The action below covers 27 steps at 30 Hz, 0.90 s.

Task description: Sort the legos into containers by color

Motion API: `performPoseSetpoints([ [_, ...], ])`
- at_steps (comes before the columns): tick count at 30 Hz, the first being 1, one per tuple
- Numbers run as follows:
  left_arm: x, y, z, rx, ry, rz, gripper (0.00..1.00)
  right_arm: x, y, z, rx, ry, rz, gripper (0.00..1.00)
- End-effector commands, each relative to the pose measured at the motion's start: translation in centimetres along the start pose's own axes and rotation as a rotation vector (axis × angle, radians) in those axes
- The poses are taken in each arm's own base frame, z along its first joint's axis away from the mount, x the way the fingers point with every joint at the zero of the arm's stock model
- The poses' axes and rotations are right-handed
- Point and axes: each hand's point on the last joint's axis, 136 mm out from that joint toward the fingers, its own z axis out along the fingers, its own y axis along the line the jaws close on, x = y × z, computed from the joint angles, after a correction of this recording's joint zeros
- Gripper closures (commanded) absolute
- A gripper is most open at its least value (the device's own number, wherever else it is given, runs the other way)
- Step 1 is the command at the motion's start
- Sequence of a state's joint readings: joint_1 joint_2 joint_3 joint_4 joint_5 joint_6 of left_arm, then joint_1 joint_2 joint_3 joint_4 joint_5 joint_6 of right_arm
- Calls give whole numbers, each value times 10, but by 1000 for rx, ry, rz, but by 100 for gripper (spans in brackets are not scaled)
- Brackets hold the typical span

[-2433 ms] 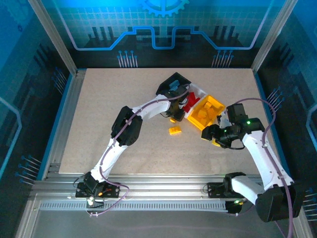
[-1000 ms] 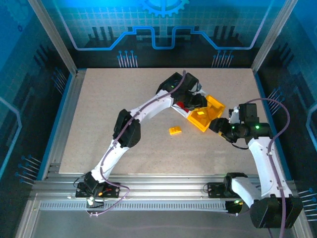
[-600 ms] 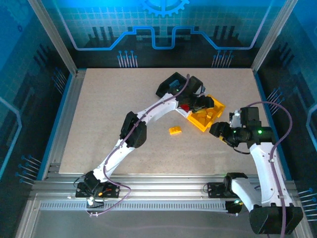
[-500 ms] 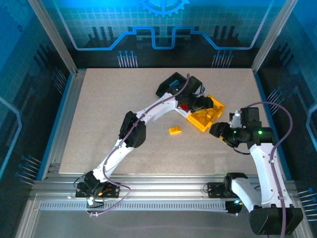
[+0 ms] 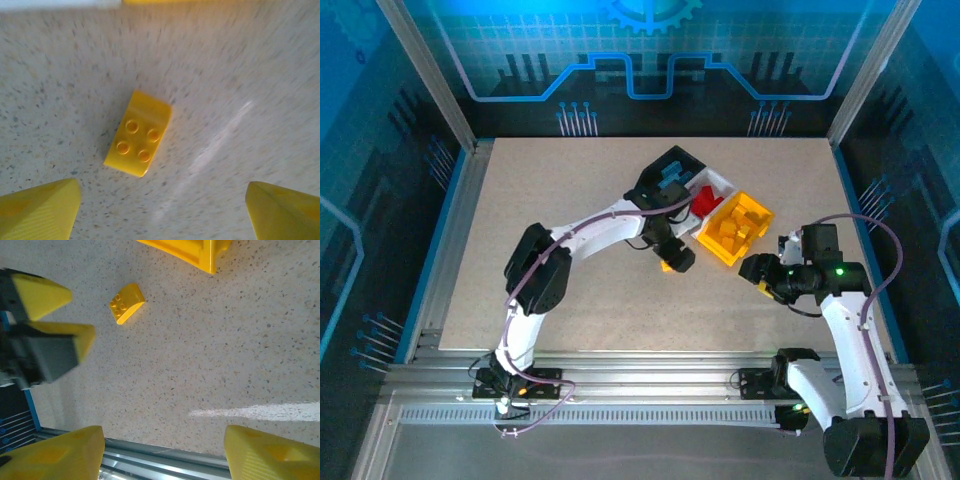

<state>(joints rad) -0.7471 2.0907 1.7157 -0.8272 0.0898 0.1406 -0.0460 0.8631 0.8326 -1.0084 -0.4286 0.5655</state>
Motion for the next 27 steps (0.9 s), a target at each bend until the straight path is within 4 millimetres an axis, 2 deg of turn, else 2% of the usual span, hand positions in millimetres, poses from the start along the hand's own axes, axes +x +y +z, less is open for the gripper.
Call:
performPoseSetpoints([
  [1,1,14,20,-47,26,162,13,1,8,-2,-27,11,-1,34],
  [12,-7,43,47,-135,57,186,14,0,11,-8,-17,21,2,34],
  [16,-7,41,56,-121,61,161,22,-4,15,-13,-13,8,-8,34],
  [23,6,36,65,-95,89,146,25,-5,15,-12,-11,6,-2,35],
  [27,9,36,68,-88,96,132,37,-5,15,-13,-7,1,-1,35],
])
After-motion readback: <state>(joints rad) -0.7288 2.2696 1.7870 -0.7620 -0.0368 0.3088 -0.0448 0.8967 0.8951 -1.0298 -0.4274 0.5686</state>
